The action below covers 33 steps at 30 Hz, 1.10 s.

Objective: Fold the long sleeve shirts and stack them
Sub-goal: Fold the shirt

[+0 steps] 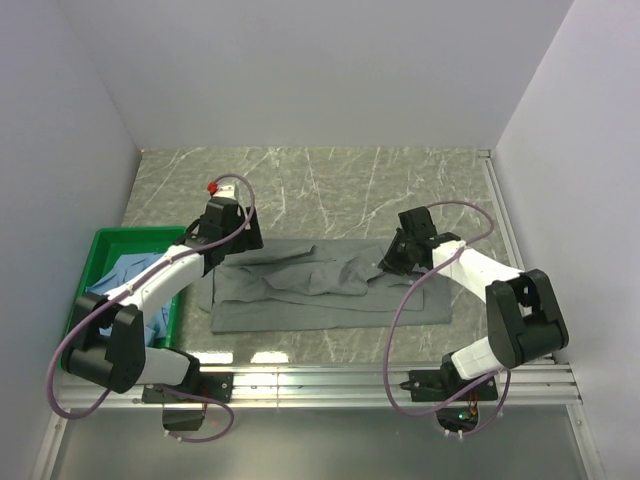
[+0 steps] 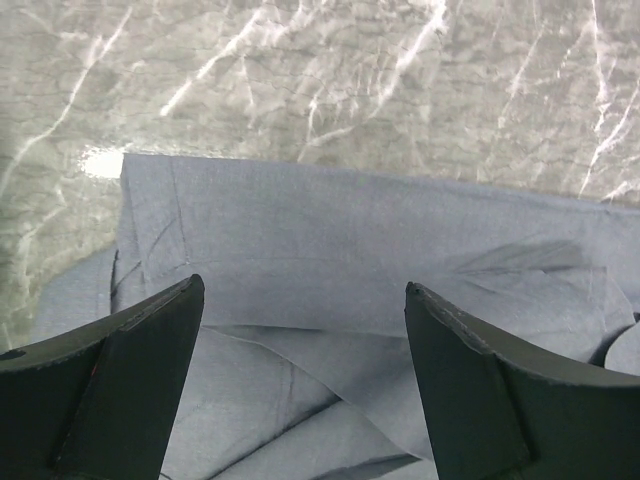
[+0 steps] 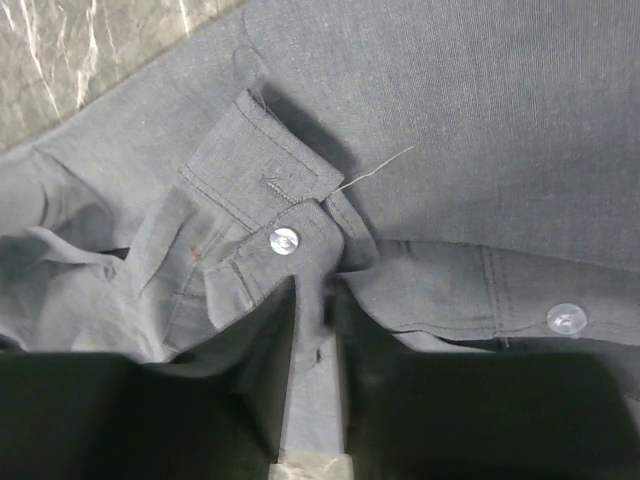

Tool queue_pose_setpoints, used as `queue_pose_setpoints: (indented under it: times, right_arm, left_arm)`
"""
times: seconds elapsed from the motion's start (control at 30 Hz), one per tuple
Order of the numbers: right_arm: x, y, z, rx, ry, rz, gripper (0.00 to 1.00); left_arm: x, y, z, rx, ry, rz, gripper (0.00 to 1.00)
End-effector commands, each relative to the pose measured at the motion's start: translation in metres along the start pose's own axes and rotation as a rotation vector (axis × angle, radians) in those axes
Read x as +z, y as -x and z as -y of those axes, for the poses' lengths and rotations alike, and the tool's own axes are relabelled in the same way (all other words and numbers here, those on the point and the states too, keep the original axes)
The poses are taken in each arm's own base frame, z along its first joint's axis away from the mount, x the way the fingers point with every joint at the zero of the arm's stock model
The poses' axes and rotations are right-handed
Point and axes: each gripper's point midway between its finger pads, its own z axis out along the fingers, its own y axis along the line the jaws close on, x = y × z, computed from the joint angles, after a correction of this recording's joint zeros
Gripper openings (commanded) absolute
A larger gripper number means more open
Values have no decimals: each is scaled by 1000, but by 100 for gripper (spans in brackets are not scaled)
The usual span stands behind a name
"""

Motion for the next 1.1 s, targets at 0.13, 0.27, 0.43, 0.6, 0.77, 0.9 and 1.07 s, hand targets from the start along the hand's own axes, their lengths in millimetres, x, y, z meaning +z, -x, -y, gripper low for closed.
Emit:
queue_pose_setpoints:
  times: [0.13,0.27,0.43,0.6,0.77,0.9,1.07]
  right_arm:
    - [-14,9,-4,-29,34,59,0]
    - [-39,9,-12,-113,82,83,0]
    - [-89,9,-31,-316,228,149,0]
    - [-151,-7,-47,-571,431,224,0]
    - [-211,-38,-60,-729,662,265,0]
    - [-245,-76,-69,-871,883,192,0]
    - [-263,-105,-64,-1002,1020,137,0]
  left_arm:
    - [0,20,1,-25,-5,59,87]
    - [-1,23,-3,-31,12,70,87]
    - [2,21,-8,-47,31,54,87]
    - [7,17,-14,-71,55,27,87]
    - [7,15,-16,-82,59,23,87]
    - [7,15,-18,-87,64,22,88]
    - [7,13,-17,-92,58,13,88]
